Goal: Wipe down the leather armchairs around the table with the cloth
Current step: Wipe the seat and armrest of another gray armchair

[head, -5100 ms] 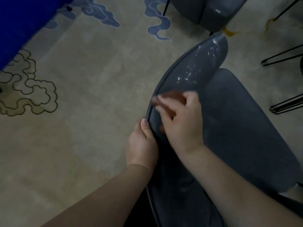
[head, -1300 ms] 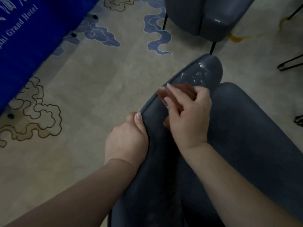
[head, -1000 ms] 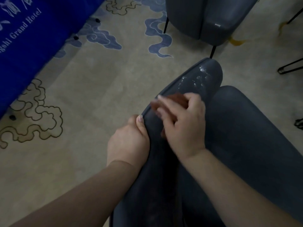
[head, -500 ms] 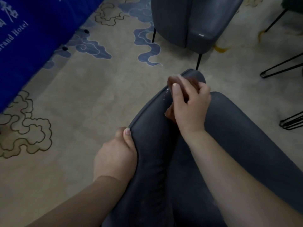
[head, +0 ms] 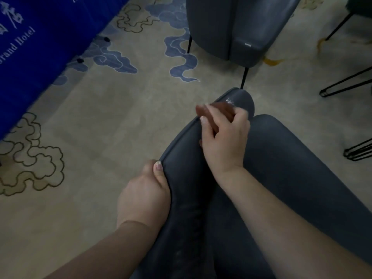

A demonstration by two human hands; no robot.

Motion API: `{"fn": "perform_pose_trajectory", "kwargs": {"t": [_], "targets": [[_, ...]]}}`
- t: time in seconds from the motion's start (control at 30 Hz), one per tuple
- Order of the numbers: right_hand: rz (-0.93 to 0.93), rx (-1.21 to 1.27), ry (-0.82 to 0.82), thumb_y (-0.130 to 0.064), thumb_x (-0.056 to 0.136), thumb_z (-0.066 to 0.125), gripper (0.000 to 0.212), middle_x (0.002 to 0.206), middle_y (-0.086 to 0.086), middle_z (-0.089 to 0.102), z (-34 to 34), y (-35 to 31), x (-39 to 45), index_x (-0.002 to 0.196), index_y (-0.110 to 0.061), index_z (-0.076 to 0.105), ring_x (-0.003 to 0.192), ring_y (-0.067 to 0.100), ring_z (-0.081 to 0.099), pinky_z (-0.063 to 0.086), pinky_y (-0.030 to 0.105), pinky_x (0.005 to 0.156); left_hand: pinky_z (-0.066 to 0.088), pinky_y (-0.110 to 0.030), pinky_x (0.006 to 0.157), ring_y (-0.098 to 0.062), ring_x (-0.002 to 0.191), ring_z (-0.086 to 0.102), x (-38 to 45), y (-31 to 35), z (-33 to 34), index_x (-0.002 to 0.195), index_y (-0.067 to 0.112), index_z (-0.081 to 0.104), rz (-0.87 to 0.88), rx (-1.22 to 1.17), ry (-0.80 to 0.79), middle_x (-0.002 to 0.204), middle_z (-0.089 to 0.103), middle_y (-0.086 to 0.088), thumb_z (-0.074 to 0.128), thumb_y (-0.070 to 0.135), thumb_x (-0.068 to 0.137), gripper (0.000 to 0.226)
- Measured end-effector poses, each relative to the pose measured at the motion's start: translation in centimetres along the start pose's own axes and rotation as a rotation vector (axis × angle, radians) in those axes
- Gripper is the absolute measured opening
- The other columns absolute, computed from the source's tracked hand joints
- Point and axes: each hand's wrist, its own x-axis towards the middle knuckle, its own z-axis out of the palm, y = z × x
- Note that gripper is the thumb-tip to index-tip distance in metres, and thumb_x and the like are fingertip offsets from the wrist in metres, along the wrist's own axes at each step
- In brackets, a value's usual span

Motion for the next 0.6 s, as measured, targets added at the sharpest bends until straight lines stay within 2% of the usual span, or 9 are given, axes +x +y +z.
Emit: {"fn": "perform_pose_trajectory", "kwargs": {"t": [0.1, 0.2, 0.3, 0.37, 0.5, 0.6], "targets": [[-0.139, 0.031, -0.069, -0.040, 0.090, 0.055, 0.034, 0.115, 0.006, 0.046, -0.9, 0.2, -2.3, 0.121, -0.031, 0.066, 0.101, 0.024, 0.045, 0.042, 0.030, 0.089, 0.029, -0.033, 0.057, -0.019, 0.056, 0.036, 0.0, 0.1, 0.0, 0.092, 0.033, 0.039, 0.003, -0.007, -0.004, 0.058, 0.036, 0.011, 0.008, 0.049, 0.094, 0.035], [-0.190, -0.038, -0.079, -0.034, 0.089, 0.061, 0.029, 0.113, 0.009, 0.047, -1.2, 1.1, 0.3, 0.117, -0.030, 0.069, 0.101, 0.028, 0.046, 0.045, 0.036, 0.087, 0.030, -0.033, 0.056, -0.018, 0.054, 0.037, -0.1, 0.1, -0.1, 0.093, 0.032, 0.041, -0.003, -0.024, 0.002, 0.057, 0.038, 0.011, 0.009, 0.048, 0.094, 0.036], [-0.007, -0.053, -0.010, -0.032, 0.091, 0.061, 0.028, 0.119, 0.007, 0.045, -0.6, 1.4, 3.3, 0.118, -0.030, 0.068, 0.109, 0.027, 0.045, 0.046, 0.044, 0.095, 0.031, -0.034, 0.057, -0.021, 0.056, 0.039, 0.0, 0.1, -0.1, 0.094, 0.031, 0.042, 0.001, -0.015, -0.001, 0.057, 0.039, 0.009, 0.008, 0.049, 0.094, 0.038], [0.073, -0.023, 0.026, -0.033, 0.091, 0.061, 0.028, 0.119, 0.006, 0.044, -0.3, 0.9, 2.8, 0.118, -0.029, 0.067, 0.109, 0.025, 0.044, 0.046, 0.043, 0.095, 0.031, -0.034, 0.058, -0.023, 0.058, 0.040, 0.1, 0.1, -0.1, 0.093, 0.030, 0.042, 0.004, -0.007, -0.006, 0.058, 0.040, 0.008, 0.008, 0.049, 0.093, 0.039], [-0.103, 0.023, -0.029, -0.040, 0.088, 0.058, 0.031, 0.112, 0.003, 0.045, -0.7, -0.1, -1.9, 0.116, -0.031, 0.069, 0.100, 0.022, 0.046, 0.045, 0.030, 0.086, 0.032, -0.033, 0.058, -0.023, 0.059, 0.042, 0.2, 0.1, 0.0, 0.093, 0.029, 0.044, 0.009, -0.025, -0.007, 0.059, 0.042, 0.007, 0.009, 0.048, 0.094, 0.040], [-0.197, -0.013, -0.067, -0.034, 0.087, 0.065, 0.027, 0.108, 0.008, 0.050, -1.2, 0.9, -0.2, 0.112, -0.028, 0.072, 0.098, 0.028, 0.049, 0.047, 0.036, 0.084, 0.034, -0.034, 0.058, -0.025, 0.062, 0.045, 0.2, 0.2, -0.1, 0.094, 0.028, 0.044, 0.004, -0.022, -0.013, 0.062, 0.045, 0.005, 0.010, 0.046, 0.096, 0.038]]}}
